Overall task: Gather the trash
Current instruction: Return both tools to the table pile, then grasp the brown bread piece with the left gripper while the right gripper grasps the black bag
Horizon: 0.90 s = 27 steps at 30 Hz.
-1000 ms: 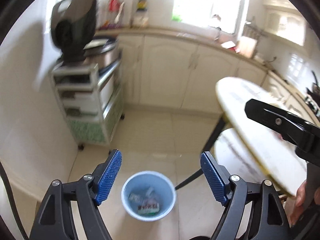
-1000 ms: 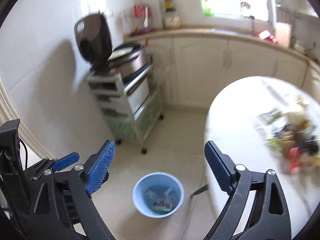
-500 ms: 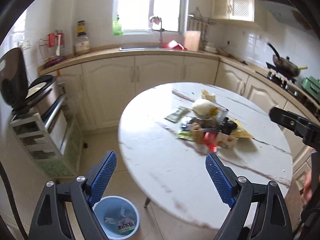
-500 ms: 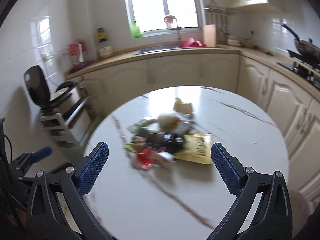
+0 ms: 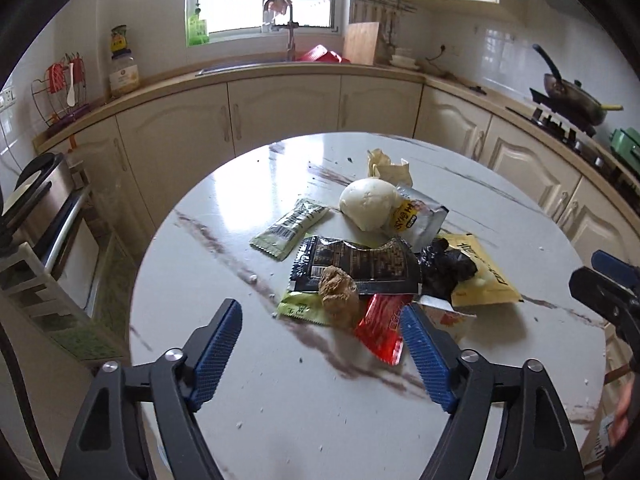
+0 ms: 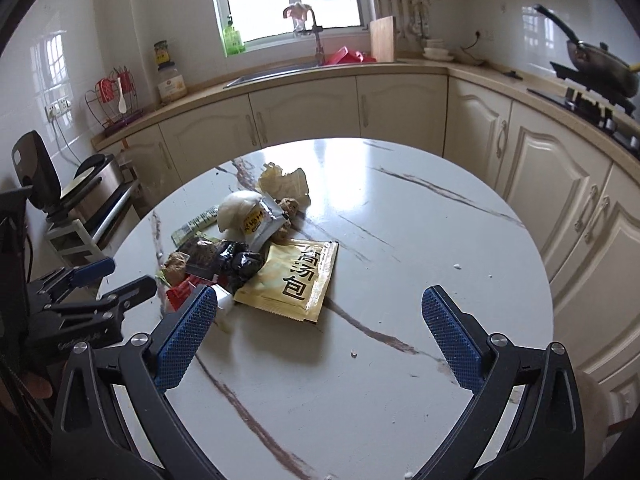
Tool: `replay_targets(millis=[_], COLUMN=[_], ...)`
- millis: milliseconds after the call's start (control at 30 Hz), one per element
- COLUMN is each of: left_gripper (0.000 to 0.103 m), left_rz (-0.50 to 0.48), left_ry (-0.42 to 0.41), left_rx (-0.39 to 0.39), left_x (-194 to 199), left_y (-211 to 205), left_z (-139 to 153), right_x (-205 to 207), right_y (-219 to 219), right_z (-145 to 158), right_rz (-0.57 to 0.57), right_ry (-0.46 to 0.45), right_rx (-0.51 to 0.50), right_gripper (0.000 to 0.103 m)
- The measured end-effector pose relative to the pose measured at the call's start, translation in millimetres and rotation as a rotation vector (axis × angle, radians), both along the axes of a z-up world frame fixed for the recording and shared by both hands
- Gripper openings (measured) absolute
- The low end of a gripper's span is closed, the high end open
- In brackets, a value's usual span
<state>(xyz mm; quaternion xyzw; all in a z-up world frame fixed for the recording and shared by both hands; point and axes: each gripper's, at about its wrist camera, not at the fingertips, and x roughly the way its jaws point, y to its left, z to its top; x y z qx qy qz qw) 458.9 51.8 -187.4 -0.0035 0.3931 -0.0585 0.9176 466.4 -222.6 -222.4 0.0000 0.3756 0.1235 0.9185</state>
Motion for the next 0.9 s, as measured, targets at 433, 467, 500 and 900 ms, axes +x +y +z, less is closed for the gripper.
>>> replay_targets(millis=[433, 467, 500, 900], left_gripper=[0.022, 0.022, 0.022, 0.023], left_rz=[-0.062, -0.064, -0.068, -0.032], left_ry=[0.038, 0.033, 0.027, -0.040], left_rx=[0.003, 0.003, -0.010, -0.074], left_x=[50, 48, 45, -11], left_y=[-13, -12, -10, 37], left_z=[-37, -37, -35, -14], right_x=[25, 27, 29, 53], right_y=[15, 18, 22, 78], right_z=[-16, -17, -17, -33], right_rz=[0.048, 0.056, 0.063, 0.191], right_ry=[0.036, 0.038, 0.039, 0.085], right_rx=[-0.015, -0.018, -0.022, -0.056], right_gripper=[0.103, 0.103, 0.103, 0.087])
